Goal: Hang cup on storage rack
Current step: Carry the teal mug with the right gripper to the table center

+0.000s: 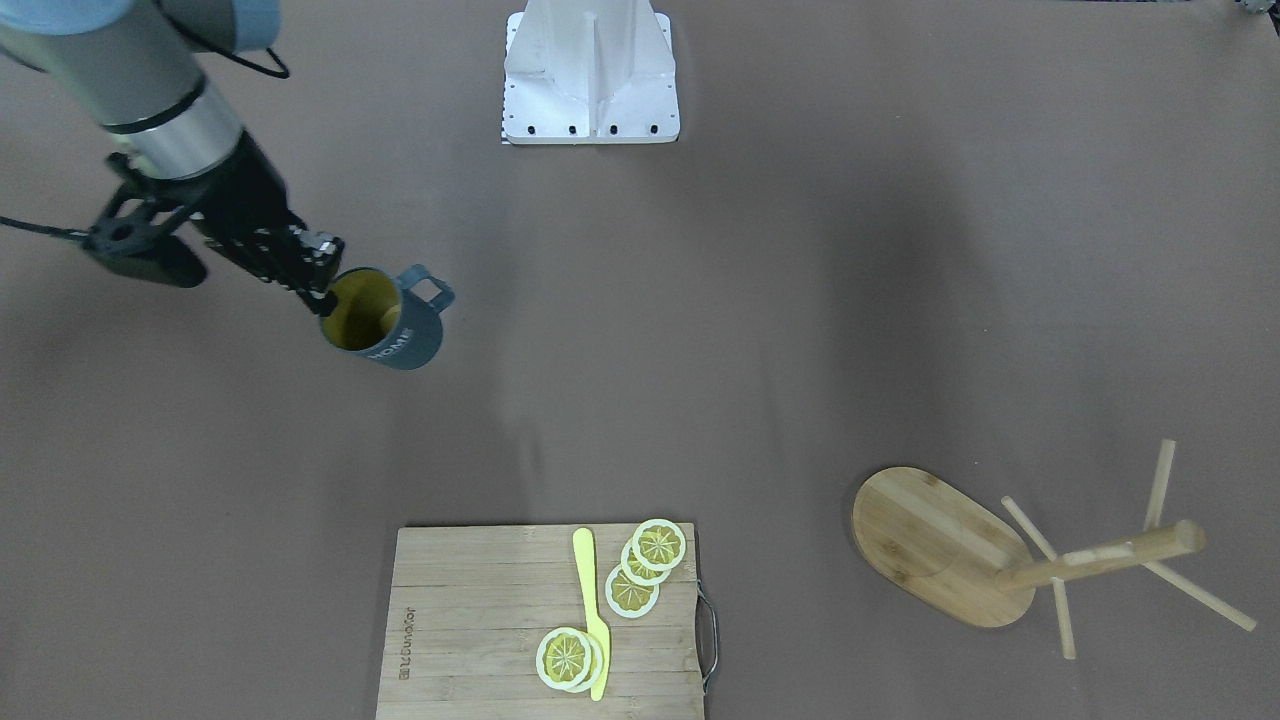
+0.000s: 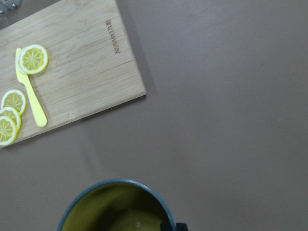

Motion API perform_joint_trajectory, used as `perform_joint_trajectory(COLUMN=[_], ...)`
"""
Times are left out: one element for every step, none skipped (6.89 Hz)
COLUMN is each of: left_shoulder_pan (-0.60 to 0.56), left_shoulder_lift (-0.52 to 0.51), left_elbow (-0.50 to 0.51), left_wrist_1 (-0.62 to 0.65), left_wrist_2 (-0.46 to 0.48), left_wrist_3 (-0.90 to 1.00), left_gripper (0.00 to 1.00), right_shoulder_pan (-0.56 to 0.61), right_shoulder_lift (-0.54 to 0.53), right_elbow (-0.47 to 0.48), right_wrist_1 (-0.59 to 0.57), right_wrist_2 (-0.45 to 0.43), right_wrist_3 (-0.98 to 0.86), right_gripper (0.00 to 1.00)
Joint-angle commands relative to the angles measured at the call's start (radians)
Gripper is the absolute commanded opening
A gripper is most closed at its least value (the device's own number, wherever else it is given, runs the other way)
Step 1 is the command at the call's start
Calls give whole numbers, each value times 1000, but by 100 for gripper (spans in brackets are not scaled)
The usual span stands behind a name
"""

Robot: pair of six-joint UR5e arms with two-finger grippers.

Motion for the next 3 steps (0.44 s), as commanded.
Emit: perform_joint_trajectory(left_shoulder_pan=[1, 3, 4], left_shoulder_lift=[0, 0, 0], left_elbow=[4, 7, 11], left_wrist_1=[0, 2, 0], left_wrist_2=[0, 0, 0], left_wrist_3=[0, 0, 2], left_gripper=[98, 98, 98], right_shoulder_pan=[-198, -250, -304], right_shoulder_lift=[58, 84, 112], right_elbow=[-1, -20, -31], right_wrist_1=[-8, -11, -46], right_wrist_2=[-256, -327, -410], right_wrist_3=[171, 176, 222], right_gripper=[0, 0, 0])
